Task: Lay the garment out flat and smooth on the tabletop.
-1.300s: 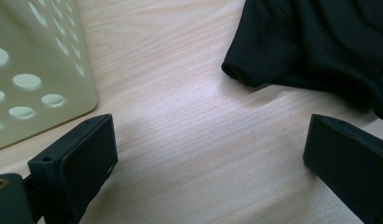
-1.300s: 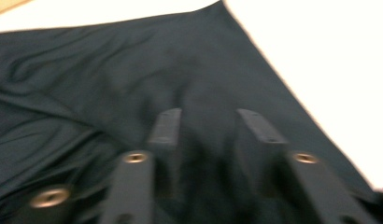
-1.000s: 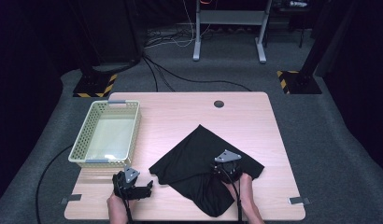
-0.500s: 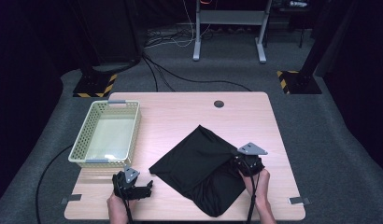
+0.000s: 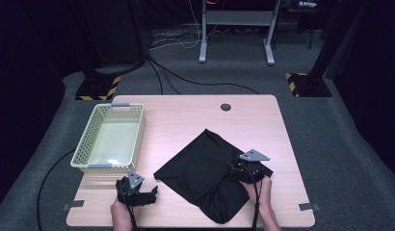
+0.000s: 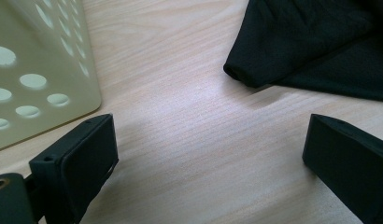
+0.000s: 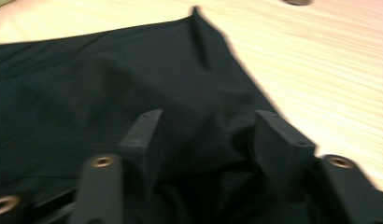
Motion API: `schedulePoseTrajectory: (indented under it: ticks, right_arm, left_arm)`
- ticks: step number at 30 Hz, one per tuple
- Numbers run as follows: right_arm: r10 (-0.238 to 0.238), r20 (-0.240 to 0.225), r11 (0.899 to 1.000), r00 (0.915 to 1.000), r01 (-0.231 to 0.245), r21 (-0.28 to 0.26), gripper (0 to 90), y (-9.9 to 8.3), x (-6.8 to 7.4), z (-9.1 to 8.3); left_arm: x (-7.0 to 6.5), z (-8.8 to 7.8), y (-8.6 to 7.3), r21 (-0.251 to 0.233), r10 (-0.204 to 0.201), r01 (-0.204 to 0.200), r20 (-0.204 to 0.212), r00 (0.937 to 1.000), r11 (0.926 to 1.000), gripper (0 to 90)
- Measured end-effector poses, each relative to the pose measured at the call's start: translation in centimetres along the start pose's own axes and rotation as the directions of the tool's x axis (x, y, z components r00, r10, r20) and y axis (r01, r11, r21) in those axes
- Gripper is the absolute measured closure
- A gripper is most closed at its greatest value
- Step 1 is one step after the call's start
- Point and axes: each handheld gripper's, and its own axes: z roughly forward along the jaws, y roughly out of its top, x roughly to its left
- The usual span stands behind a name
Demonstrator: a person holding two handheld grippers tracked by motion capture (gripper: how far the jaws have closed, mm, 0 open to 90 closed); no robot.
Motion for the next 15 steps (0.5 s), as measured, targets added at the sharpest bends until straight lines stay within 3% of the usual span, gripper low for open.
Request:
schedulePoseTrajectory:
  ticks: [3, 6, 8, 12, 15]
  right_arm:
    - [-0.034, 0.009, 0.999, 0.9994, 0.034, 0.024, 26.3, -0.2, 1.5, 1.1]
    - [-0.052, 0.027, 0.997, 0.9983, 0.050, 0.061, 31.2, -0.5, 2.2, 2.1]
    - [-0.040, 0.027, 0.997, 0.9988, 0.038, 0.075, 42.4, -0.6, 2.0, 2.4]
    - [-0.002, 0.009, 0.998, 1.0000, 0.001, 0.055, 76.8, -0.9, 1.2, 2.3]
    - [0.035, -0.021, 0.999, 0.9992, -0.035, 0.022, 86.0, -1.0, 0.3, 1.6]
  left_arm:
    - [0.0, 0.0, 0.0, -0.001, 0.002, -0.002, 0.001, 1.0000, 1.0000, 2.7]
    - [0.0, 0.0, 0.0, -0.002, 0.005, -0.005, 0.000, 1.0000, 1.0000, 2.8]
    - [0.0, 0.0, 0.0, 0.001, 0.002, -0.002, 0.003, 1.0000, 1.0000, 2.8]
    - [0.0, 0.0, 0.0, -0.002, 0.005, -0.005, -0.003, 1.0000, 1.0000, 2.7]
    - [0.0, 0.0, 0.0, -0.002, 0.005, -0.005, -0.003, 1.0000, 1.0000, 2.8]
